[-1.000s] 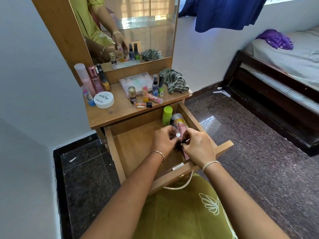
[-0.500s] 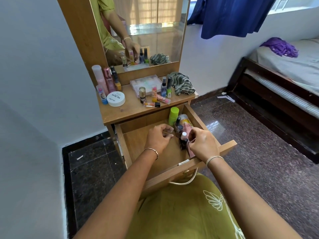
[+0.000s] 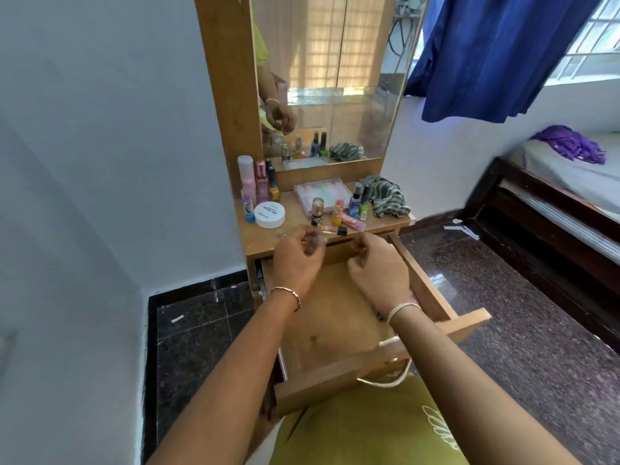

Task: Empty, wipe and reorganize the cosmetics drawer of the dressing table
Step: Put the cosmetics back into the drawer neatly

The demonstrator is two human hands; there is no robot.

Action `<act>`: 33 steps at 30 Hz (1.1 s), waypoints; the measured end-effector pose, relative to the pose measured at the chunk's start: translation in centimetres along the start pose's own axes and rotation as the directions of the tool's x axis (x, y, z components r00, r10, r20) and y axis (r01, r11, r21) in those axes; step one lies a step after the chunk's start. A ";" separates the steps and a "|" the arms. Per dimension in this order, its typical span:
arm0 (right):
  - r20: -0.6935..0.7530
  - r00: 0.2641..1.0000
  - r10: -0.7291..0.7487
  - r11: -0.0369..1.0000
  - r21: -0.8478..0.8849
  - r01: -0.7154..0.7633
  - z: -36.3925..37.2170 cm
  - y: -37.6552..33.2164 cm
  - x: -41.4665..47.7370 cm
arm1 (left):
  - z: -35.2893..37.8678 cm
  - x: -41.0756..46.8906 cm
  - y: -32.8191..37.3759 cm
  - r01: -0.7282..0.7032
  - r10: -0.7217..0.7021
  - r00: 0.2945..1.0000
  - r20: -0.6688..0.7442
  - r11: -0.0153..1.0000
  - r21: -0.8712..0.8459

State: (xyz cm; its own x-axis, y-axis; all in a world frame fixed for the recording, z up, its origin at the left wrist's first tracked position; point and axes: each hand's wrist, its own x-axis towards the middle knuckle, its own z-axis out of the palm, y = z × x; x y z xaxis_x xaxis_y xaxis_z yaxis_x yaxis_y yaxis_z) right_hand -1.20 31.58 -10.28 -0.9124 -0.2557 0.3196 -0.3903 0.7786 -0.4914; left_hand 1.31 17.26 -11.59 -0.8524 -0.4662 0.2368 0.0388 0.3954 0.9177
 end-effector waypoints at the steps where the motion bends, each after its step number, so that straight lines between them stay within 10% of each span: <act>1: 0.001 0.999 -0.049 0.999 0.021 0.049 0.4 -1.5 0.7 | -1.1 0.6 0.1 -0.015 0.015 0.997 -0.072 1.000 -0.003; 8: 0.052 0.971 -0.234 0.968 0.101 0.228 3.6 -10.1 6.0 | -8.0 6.4 -1.5 0.064 -0.032 0.924 -0.382 0.995 0.071; 33: 0.004 0.954 -0.300 0.954 0.005 0.300 10.2 -12.2 16.8 | -9.5 11.3 -6.1 0.091 -0.070 0.967 -0.246 0.993 0.077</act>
State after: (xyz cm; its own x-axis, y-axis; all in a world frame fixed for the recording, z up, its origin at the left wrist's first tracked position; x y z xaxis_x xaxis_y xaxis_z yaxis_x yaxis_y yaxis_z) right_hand -13.02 11.94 -7.13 -0.7536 -0.4796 0.4495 -0.6467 0.6632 -0.3767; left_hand -3.58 2.07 -11.51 -0.6987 -0.6728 0.2434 -0.0790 0.4107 0.9084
